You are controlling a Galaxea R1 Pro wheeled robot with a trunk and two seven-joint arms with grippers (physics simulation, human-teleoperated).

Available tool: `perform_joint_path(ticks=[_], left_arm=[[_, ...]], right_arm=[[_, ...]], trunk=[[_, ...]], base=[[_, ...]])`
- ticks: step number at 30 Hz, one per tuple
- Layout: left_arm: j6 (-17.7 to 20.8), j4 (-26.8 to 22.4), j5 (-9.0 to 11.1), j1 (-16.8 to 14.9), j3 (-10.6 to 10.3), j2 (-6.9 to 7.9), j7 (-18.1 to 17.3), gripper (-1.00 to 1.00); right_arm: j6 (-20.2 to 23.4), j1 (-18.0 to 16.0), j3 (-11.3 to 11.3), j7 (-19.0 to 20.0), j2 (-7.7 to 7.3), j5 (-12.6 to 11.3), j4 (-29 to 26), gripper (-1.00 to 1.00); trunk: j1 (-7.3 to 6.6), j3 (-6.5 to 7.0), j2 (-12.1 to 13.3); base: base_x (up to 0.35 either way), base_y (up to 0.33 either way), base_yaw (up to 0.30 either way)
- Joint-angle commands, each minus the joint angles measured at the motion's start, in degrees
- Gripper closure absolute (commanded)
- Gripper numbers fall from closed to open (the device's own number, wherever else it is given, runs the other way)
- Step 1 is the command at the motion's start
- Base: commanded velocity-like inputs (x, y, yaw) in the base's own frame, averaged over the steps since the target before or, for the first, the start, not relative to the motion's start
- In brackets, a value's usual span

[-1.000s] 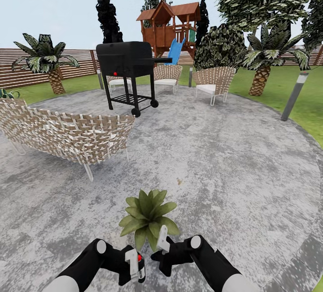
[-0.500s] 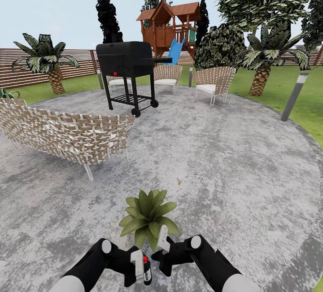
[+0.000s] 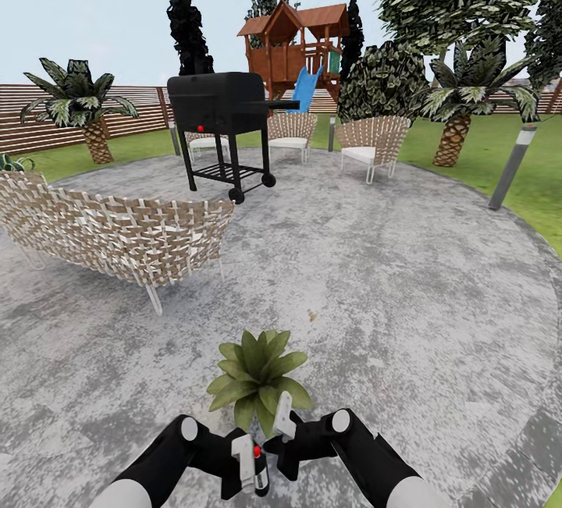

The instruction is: Pick up the pesticide atomizer in the garden and spray insectifuge to fully cover both potted plants in the garden.

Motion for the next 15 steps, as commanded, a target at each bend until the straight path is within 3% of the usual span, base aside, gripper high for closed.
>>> perform_joint_path(ticks=[1,15], left_arm=[[-0.60,-0.07,-0.54,-0.02,0.06,-0.11,-0.01,1.00],[-0.70,-0.07,-0.54,-0.01,-0.10,-0.01,-0.07,1.00]], right_arm=[[-0.39,-0.02,-0.03,0.07,0.01,0.59,-0.04,1.00],[-0.44,-0.02,0.02,0.07,0.01,0.61,-0.02,1.00]], trunk=[[-0.01,-0.05,-0.02],[-0.01,-0.05,-0.02]], base=[[0.000,0.000,0.000],[0.000,0.000,0.000]])
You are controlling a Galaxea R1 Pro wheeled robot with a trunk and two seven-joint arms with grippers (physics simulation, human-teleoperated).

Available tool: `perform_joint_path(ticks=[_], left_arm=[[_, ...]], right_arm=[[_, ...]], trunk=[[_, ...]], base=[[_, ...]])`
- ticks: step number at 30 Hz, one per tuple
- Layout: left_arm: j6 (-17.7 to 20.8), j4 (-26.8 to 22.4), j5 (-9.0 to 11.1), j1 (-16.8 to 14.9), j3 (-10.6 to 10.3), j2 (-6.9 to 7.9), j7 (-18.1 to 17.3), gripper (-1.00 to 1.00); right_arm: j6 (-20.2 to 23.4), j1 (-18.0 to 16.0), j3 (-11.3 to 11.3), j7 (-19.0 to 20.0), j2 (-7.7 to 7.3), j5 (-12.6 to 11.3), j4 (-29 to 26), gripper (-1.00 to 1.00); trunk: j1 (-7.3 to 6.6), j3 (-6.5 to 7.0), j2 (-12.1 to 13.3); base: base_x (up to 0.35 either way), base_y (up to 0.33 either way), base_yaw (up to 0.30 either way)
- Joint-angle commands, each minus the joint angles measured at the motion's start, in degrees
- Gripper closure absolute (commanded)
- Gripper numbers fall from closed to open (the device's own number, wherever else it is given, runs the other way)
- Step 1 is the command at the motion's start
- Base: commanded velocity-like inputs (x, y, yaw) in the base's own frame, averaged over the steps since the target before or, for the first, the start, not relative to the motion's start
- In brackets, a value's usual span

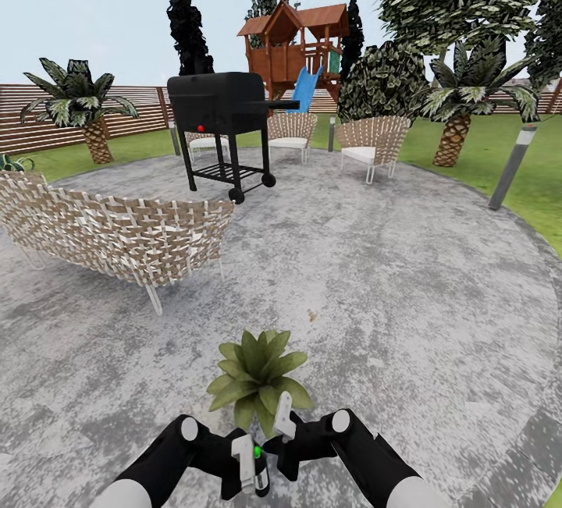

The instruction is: Pick up the pesticide atomizer in the garden and spray insectifuge to fully cover both potted plants in the garden.

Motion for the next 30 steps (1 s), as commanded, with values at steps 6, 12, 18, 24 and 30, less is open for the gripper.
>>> perform_joint_path(ticks=[6,12,18,24,30], left_arm=[[-0.36,-0.07,-1.18,-0.03,0.03,2.29,-0.03,1.00],[0.20,-0.07,-1.24,-0.03,0.17,8.34,-1.74,1.00],[0.10,-0.07,-0.49,-0.04,0.52,14.53,-2.13,1.00],[0.33,-0.07,-0.59,0.19,4.48,15.80,-1.46,1.00],[0.68,-0.59,-0.63,0.04,17.95,15.78,-0.98,1.00]], right_arm=[[-0.42,-0.02,-0.05,0.07,0.01,0.62,-0.05,1.00],[-0.42,-0.02,-0.05,0.07,-0.18,0.66,0.13,1.00],[-0.42,-0.02,-0.05,0.01,-0.32,0.66,0.61,-1.00],[-0.66,0.15,-0.25,-3.56,-1.78,0.38,0.90,-1.00],[-8.31,0.32,-0.32,-28.98,-3.49,-2.28,14.32,-1.00]], trunk=[[-0.01,-0.05,-0.02],[-0.01,-0.05,-0.02],[-0.01,-0.05,-0.02],[-0.01,-0.05,-0.02],[-0.01,-0.05,-0.02]], base=[[0.000,0.000,0.000],[0.000,0.000,0.000],[0.000,0.000,0.000],[0.000,0.000,0.000],[0.000,0.000,0.000]])
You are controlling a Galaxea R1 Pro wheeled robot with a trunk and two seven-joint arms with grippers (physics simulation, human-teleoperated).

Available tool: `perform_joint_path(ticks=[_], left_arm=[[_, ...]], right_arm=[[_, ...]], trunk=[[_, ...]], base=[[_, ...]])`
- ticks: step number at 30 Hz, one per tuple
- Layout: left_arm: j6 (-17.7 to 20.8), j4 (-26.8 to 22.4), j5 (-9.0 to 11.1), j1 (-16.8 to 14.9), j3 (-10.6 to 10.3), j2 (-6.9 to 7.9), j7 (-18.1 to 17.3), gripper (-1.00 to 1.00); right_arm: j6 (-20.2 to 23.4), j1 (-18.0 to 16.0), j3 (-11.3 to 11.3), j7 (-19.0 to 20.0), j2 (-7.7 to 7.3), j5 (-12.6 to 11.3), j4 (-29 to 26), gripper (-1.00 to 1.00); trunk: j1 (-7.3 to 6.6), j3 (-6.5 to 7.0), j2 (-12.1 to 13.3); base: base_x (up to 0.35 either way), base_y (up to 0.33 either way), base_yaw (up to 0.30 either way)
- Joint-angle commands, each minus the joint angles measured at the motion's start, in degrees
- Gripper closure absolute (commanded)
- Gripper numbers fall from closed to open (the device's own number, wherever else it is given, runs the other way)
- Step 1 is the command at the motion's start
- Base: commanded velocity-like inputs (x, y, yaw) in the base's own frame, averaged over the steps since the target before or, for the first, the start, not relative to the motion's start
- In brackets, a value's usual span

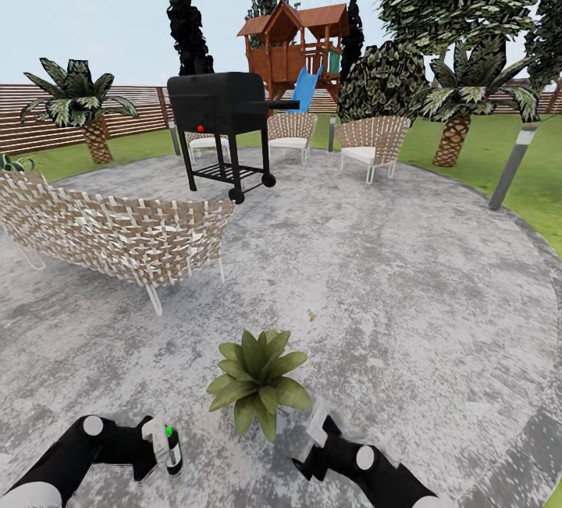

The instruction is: Pick up the pesticide atomizer in the garden and spray insectifuge to fully cover both potted plants in the garden.

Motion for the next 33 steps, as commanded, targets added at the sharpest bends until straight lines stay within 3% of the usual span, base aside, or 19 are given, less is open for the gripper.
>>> perform_joint_path(ticks=[1,2,4,6,9,11,13,15,18,19,20,21,22,23,25,26,28,33], left_arm=[[-0.18,-0.16,-0.75,-0.12,3.12,-0.07,-0.14,1.00],[0.96,-0.23,-0.96,-0.15,4.63,-0.07,-0.15,1.00],[4.34,-0.31,-1.18,-0.14,5.46,-0.07,-0.19,1.00],[10.40,-0.41,-1.32,-0.13,5.57,-0.23,-0.35,1.00],[18.30,-1.23,-1.31,-0.24,5.59,-0.74,-0.32,1.00],[22.47,-3.48,-1.32,-0.40,5.60,-0.88,-0.45,1.00],[24.46,-4.33,-1.36,-0.50,5.60,-0.96,-0.57,1.00],[30.01,-5.02,-1.32,-1.05,5.58,-0.98,-0.61,1.00],[38.91,-5.69,-1.96,-4.22,5.26,-0.94,-0.68,1.00],[40.70,-5.77,-3.32,-5.09,3.93,-1.10,-0.90,1.00],[47.83,-5.83,-7.96,-7.33,-4.41,-1.57,-5.15,1.00],[52.42,-5.84,-9.38,-10.07,-9.77,-1.66,-13.08,1.00],[53.12,-5.84,-9.91,-11.43,-11.14,-1.55,-15.62,1.00],[53.75,-5.84,-13.55,-14.20,-14.02,-1.68,-19.02,1.00],[54.02,-5.84,-17.57,-15.05,-15.02,-2.40,-19.74,1.00],[54.88,-5.80,-20.38,-15.31,-15.32,-3.41,-19.93,1.00],[57.71,-5.76,-23.18,-15.26,-15.46,-4.06,-20.03,1.00],[59.85,-5.75,-24.21,-14.95,-15.50,-4.17,-20.06,1.00]], right_arm=[[-3.46,-0.04,-0.12,-6.26,0.05,-1.68,4.46,-1.00],[-6.15,-0.02,-0.11,-11.49,0.04,-4.19,8.13,-1.00],[-10.42,0.05,-0.11,-16.98,-0.06,-7.92,12.12,-1.00],[-16.56,0.65,-0.11,-20.93,-0.21,-11.69,15.51,-1.00],[-20.09,1.93,-0.19,-24.41,-0.32,-13.03,16.72,-1.00],[-21.68,3.46,-0.20,-31.08,-0.58,-13.35,16.94,-1.00],[-22.91,4.51,-0.26,-35.37,-0.85,-14.05,16.98,-1.00],[-23.35,5.17,-0.28,-37.77,-1.55,-17.63,17.02,-1.00],[-23.52,5.52,-0.20,-38.56,-2.60,-27.97,16.96,-1.00],[-23.54,5.55,-0.16,-38.60,-3.15,-30.48,16.95,-1.00],[-23.56,5.58,-0.16,-38.70,-4.00,-32.96,16.84,-1.00],[-23.56,5.59,-0.13,-38.72,-4.17,-33.46,16.94,-1.00],[-23.56,5.59,-0.12,-38.73,-4.20,-33.53,16.99,-1.00],[-23.56,5.59,-0.18,-38.76,-4.11,-33.70,16.96,-1.00],[-23.56,5.59,-0.24,-38.80,-4.01,-34.06,16.95,-1.00],[-23.56,5.59,-0.31,-38.81,-3.99,-35.29,16.96,-1.00],[-23.56,5.59,-0.31,-38.82,-4.03,-37.71,17.02,-1.00],[-23.56,5.70,-0.25,-38.74,-4.18,-38.83,17.12,-1.00]], trunk=[[-0.01,-0.05,-0.02],[-0.01,-0.05,-0.02],[-0.01,-0.05,-0.02],[-0.01,-0.05,-0.02],[-0.01,-0.05,-0.02],[-0.01,-0.05,-0.02],[-0.01,-0.05,-0.02],[-0.01,-0.05,-0.02],[-0.01,-0.05,-0.02],[-0.01,-0.05,-0.02],[-0.01,-0.05,-0.02],[-0.01,-0.05,-0.02],[-0.01,-0.05,-0.02],[-0.01,-0.05,-0.02],[-0.01,-0.05,-0.02],[-0.01,-0.05,-0.02],[-0.01,-0.05,-0.02],[-0.01,-0.05,-0.02]], base=[[0.000,0.000,0.000],[0.000,0.000,0.000],[0.000,0.000,0.000],[0.000,0.000,0.000],[0.000,0.000,0.000],[0.000,0.000,0.000],[0.000,0.000,0.000],[0.000,0.000,0.000],[0.000,0.000,0.000],[0.000,0.000,0.000],[0.000,0.000,0.000],[0.000,0.000,0.000],[0.000,0.000,0.000],[0.000,0.000,0.000],[0.000,0.000,0.000],[0.000,0.000,0.000],[0.000,0.000,0.000],[0.000,0.000,0.000]])
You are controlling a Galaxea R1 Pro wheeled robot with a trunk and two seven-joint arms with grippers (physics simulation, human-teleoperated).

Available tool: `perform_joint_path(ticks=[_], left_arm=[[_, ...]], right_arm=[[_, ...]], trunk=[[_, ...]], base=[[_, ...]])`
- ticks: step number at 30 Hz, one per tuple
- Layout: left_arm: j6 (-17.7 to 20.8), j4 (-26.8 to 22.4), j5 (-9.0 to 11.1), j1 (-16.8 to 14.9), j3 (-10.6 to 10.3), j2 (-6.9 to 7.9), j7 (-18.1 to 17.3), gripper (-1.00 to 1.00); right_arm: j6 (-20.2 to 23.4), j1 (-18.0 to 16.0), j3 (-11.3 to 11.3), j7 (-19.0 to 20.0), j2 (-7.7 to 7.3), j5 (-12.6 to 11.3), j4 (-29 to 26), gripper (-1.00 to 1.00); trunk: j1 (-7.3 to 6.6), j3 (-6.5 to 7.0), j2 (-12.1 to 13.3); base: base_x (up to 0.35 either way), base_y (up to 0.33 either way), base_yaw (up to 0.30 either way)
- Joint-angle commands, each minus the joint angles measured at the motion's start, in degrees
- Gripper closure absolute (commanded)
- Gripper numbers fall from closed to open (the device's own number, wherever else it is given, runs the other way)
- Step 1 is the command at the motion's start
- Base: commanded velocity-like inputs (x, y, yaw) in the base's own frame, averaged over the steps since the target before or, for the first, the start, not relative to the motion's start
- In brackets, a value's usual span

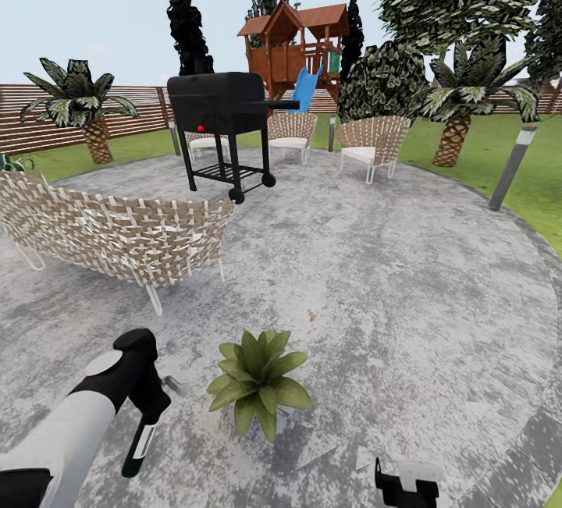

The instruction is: Pick up the pesticide atomizer in the garden and spray insectifuge to fully cover both potted plants in the garden.

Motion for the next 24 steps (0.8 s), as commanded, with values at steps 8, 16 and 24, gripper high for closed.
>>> perform_joint_path(ticks=[8,16,24], left_arm=[[0.74,-0.07,-0.12,0.03,0.17,-0.03,-0.52,1.00],[0.52,0.54,-0.40,0.14,0.05,-1.04,-0.52,1.00],[0.44,0.83,-0.22,0.50,-5.59,-1.44,-0.64,1.00]], right_arm=[[-0.13,0.31,0.56,-0.16,-0.07,-0.58,0.01,-1.00],[-0.13,0.32,0.48,-0.15,0.06,-0.80,-0.08,-1.00],[-0.13,0.31,0.47,-0.15,0.05,-0.81,-0.01,-1.00]], trunk=[[-0.01,-0.05,-0.02],[-0.01,-0.05,-0.02],[-0.01,-0.05,-0.02]], base=[[0.002,0.000,0.000],[0.248,0.160,-0.118],[0.039,0.034,-0.139]])
